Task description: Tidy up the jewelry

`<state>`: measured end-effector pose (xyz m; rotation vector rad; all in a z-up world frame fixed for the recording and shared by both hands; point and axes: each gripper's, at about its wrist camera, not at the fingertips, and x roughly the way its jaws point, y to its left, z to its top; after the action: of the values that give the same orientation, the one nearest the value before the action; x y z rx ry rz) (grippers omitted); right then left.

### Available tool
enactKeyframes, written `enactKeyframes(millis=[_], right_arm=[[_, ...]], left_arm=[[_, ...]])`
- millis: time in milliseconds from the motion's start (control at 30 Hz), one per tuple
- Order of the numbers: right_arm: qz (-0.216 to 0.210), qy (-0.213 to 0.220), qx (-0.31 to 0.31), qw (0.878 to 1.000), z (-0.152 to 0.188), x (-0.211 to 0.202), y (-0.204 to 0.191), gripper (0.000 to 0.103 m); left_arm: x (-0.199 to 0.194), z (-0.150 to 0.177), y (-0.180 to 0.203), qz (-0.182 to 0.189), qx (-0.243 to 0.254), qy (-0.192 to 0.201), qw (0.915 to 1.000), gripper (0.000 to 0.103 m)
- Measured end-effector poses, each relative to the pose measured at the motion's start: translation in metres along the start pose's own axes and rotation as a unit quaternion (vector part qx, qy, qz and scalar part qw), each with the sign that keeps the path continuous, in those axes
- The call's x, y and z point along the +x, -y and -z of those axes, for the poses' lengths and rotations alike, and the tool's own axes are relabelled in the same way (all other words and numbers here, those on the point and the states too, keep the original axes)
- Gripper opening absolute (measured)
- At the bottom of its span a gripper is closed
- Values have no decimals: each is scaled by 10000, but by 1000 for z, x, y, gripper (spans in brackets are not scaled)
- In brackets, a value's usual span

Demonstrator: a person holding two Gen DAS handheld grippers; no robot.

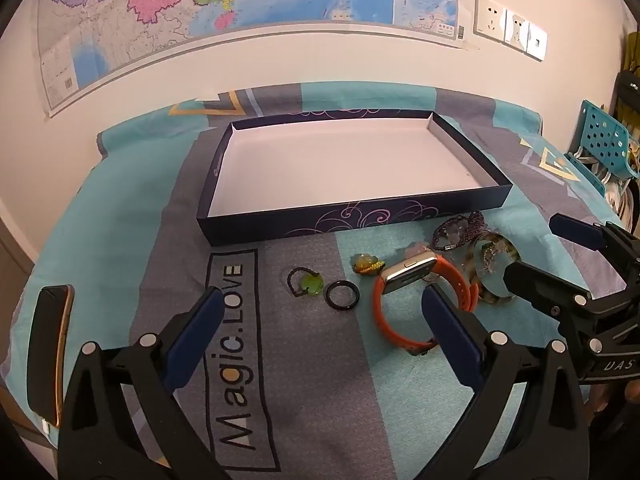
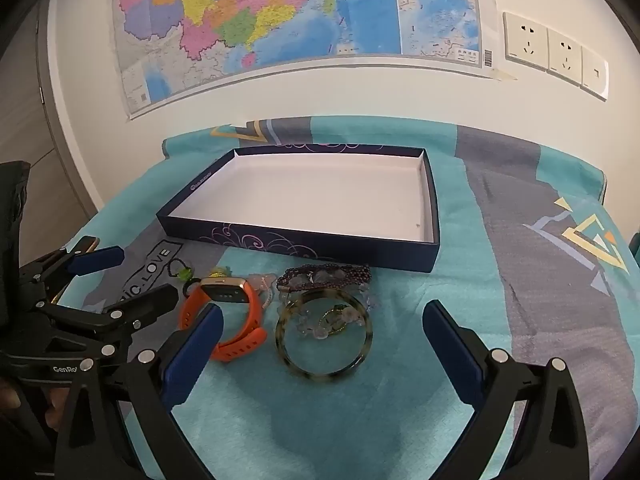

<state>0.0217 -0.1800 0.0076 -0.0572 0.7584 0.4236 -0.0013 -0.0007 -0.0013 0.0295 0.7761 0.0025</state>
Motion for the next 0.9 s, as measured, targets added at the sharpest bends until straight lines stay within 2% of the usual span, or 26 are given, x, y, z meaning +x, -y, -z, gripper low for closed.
enactKeyframes(millis=[900], right_arm=[[-88, 0, 39, 10000, 2, 0, 0, 97]], left_arm=[[1, 4, 1, 35, -2, -47, 10000, 97]])
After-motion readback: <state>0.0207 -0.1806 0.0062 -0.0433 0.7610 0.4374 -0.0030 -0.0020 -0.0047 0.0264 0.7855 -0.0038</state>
